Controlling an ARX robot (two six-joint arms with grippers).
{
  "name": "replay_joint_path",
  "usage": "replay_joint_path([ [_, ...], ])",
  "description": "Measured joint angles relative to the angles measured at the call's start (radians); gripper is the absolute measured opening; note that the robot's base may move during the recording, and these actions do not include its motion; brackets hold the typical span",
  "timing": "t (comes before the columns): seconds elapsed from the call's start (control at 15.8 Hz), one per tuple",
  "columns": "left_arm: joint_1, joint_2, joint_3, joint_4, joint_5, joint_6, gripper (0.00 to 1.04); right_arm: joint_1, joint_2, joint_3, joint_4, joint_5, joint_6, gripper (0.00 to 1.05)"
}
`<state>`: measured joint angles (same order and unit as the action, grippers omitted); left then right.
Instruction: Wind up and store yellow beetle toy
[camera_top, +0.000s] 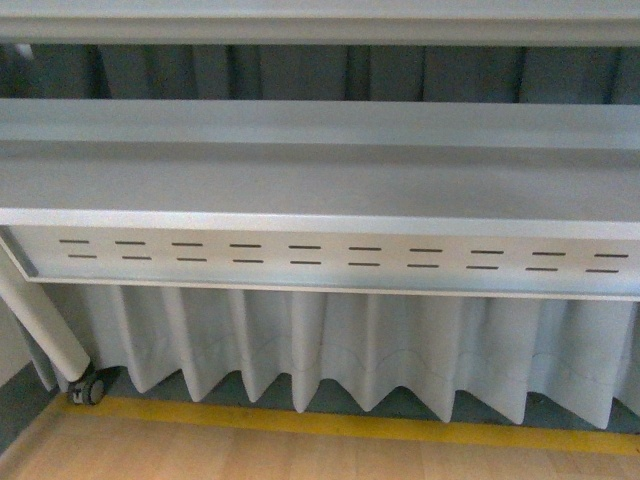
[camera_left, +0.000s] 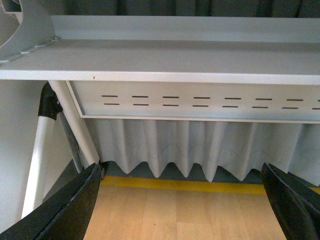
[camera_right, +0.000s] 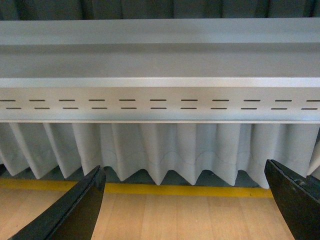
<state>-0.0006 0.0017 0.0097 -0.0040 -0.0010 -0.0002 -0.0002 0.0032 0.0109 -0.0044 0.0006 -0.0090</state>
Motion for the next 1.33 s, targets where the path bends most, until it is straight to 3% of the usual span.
replay_joint_path([
  [1.33, 0.000, 0.000, 0.000, 0.001, 0.001, 0.000, 0.98, 0.000, 0.000, 0.000, 0.000, 0.000, 0.001, 0.98],
])
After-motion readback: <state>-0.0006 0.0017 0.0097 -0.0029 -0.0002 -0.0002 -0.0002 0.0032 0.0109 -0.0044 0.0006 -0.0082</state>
